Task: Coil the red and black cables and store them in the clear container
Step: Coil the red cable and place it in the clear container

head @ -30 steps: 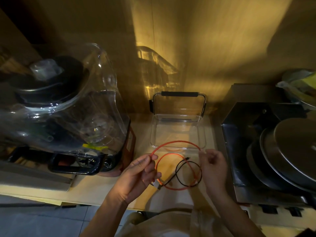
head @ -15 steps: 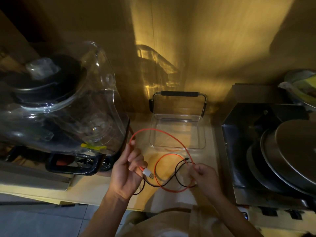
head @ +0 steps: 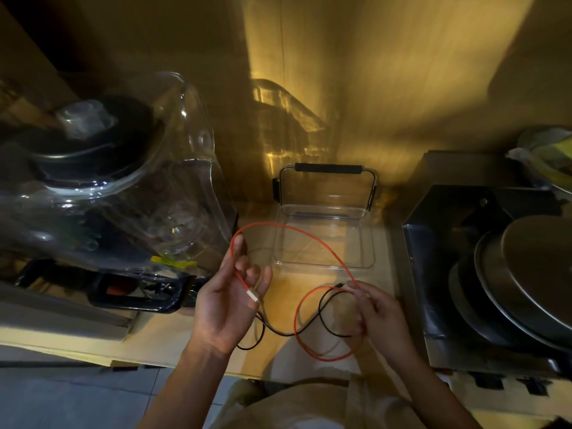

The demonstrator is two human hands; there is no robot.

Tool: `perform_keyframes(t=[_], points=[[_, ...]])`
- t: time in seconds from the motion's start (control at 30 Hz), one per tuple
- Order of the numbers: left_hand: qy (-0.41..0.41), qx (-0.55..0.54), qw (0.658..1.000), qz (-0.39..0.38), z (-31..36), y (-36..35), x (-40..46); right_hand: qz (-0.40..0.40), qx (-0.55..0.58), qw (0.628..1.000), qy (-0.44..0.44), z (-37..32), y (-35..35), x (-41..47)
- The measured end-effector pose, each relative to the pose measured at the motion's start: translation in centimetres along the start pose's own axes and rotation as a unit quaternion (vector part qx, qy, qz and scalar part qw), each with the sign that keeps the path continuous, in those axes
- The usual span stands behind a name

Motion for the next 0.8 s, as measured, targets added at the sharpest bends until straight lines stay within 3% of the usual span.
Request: perform_keyframes(t=[0.23, 0.47, 0.63, 0.8], points=[[0.002, 0.045, 0.999, 0.007, -0.3, -1.5, 0.1, -0.020, -0.200, 0.978, 0.062, -1.6, -0.3, -0.1], [-0.047, 0.235, 0.971, 0.000, -0.4, -3.9, 0.6, -0.115, -0.344, 0.923, 0.128, -4.7, -1.7, -0.1], [-0.115, 0.476, 0.870, 0.062, 0.0, -5.3, 0.9, -0.210, -0.381, 0.888, 0.150, -6.7, -2.9, -0.2], [-0.142, 0.599, 0.785, 0.062, -0.3, -6.0, 1.4, -0.256, -0.383, 0.872, 0.167, -8.2, -3.5, -0.6]])
Point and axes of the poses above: each hand's wrist, its own x-axis towards the middle knuckle, its own y-axis out of the back of the hand, z = x × y, the point moved 8 cm from there along x, towards the middle knuckle, and after that the axes turned 11 degrees about y, right-handed, at the moved point
